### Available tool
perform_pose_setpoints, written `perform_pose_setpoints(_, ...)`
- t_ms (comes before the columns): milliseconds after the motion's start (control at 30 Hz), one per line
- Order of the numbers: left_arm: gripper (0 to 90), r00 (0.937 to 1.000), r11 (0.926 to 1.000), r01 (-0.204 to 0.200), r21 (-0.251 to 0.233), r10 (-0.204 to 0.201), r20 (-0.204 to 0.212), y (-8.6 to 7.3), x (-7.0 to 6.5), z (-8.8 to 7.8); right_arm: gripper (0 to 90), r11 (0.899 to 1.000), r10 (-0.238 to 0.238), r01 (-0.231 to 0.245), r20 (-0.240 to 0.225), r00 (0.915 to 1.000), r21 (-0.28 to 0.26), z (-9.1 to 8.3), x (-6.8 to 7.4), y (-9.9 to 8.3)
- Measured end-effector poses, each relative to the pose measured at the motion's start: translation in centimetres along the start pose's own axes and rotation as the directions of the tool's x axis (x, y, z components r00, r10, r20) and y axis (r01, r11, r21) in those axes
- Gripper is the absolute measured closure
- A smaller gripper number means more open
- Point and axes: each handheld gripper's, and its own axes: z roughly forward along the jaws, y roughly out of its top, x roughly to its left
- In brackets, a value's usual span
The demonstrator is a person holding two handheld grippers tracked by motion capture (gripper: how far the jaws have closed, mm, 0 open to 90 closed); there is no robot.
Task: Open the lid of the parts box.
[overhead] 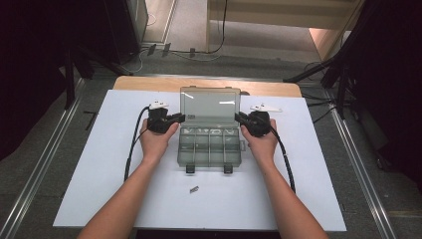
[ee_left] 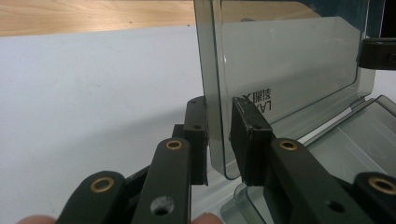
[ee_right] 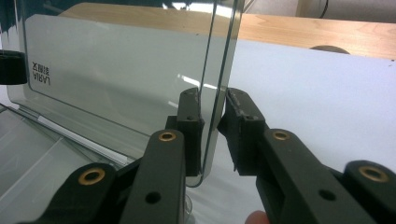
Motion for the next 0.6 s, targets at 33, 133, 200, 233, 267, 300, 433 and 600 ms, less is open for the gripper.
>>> perform_pose_setpoints(33, 76.2, 1.0000, 1.0000, 0.000, 0.001, 0.000, -0.001, 0.0, 0.0, 0.0, 78.0, 1.000, 0.008, -0.007, -0.002, 1.0000, 0.005, 0.0, 0.0, 0.0)
perform_pose_setpoints(133, 76.3, 0.9999, 0.9999, -0.005, 0.015, 0.005, -0.011, -0.1, 0.1, 0.2, 77.8, 1.000, 0.009, -0.009, -0.001, 1.0000, 0.010, 0.1, -0.1, -0.1)
perform_pose_setpoints(200, 75.4, 0.9999, 0.9997, 0.013, 0.021, -0.013, -0.011, -0.2, 0.2, 0.4, 77.9, 0.999, 0.009, -0.009, 0.006, 0.9999, 0.031, 0.3, -0.1, -0.2)
perform_pose_setpoints(233, 75.1, 0.9997, 0.9993, 0.025, 0.026, -0.025, -0.009, -0.3, 0.4, 0.4, 77.9, 0.999, 0.016, -0.016, 0.005, 0.9999, 0.042, 0.4, -0.2, -0.3)
perform_pose_setpoints(267, 75.0, 0.9997, 0.9993, 0.025, 0.026, -0.025, -0.009, -0.3, 0.4, 0.4, 77.9, 0.999, 0.016, -0.016, 0.005, 0.9999, 0.042, 0.4, -0.2, -0.3)
perform_pose_setpoints(300, 75.4, 0.9996, 0.9993, 0.022, 0.029, -0.022, -0.015, -0.3, 0.4, 0.5, 78.0, 0.999, 0.021, -0.021, 0.004, 0.9998, 0.046, 0.5, -0.2, -0.4)
perform_pose_setpoints(433, 75.3, 0.9995, 0.9984, 0.020, 0.053, -0.018, -0.026, -0.5, 0.4, 0.8, 76.7, 0.997, 0.024, -0.025, 0.008, 0.9997, 0.071, 0.8, -0.3, -0.5)
perform_pose_setpoints(600, 75.1, 0.9994, 0.9977, 0.026, 0.063, -0.024, -0.025, -0.7, 0.6, 1.0, 75.6, 0.994, 0.034, -0.035, 0.014, 0.9993, 0.104, 1.0, -0.5, -0.7)
